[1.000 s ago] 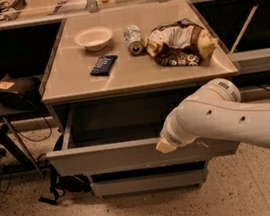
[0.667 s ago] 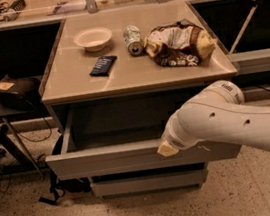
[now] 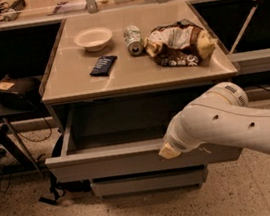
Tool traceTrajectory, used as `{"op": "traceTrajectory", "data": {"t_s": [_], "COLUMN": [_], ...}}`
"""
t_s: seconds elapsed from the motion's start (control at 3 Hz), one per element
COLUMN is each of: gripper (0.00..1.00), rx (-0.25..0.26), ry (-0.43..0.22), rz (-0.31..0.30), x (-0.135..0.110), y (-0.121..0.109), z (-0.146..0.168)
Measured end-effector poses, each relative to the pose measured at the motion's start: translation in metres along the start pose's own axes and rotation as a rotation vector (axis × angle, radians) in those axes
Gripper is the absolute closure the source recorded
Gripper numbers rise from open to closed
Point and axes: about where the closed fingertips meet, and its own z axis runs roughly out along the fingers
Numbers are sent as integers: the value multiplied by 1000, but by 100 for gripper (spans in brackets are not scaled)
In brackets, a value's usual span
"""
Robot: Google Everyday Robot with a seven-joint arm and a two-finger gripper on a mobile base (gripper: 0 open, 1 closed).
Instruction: Open top drawer
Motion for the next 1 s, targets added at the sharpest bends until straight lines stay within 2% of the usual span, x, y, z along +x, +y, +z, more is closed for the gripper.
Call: {"op": "traceTrajectory", "data": {"t_s": [1.0], "gripper": [100], "rx": [-5], "ry": [5], "rz": [-1], "x": [5], "y": [7], "z": [-6]}}
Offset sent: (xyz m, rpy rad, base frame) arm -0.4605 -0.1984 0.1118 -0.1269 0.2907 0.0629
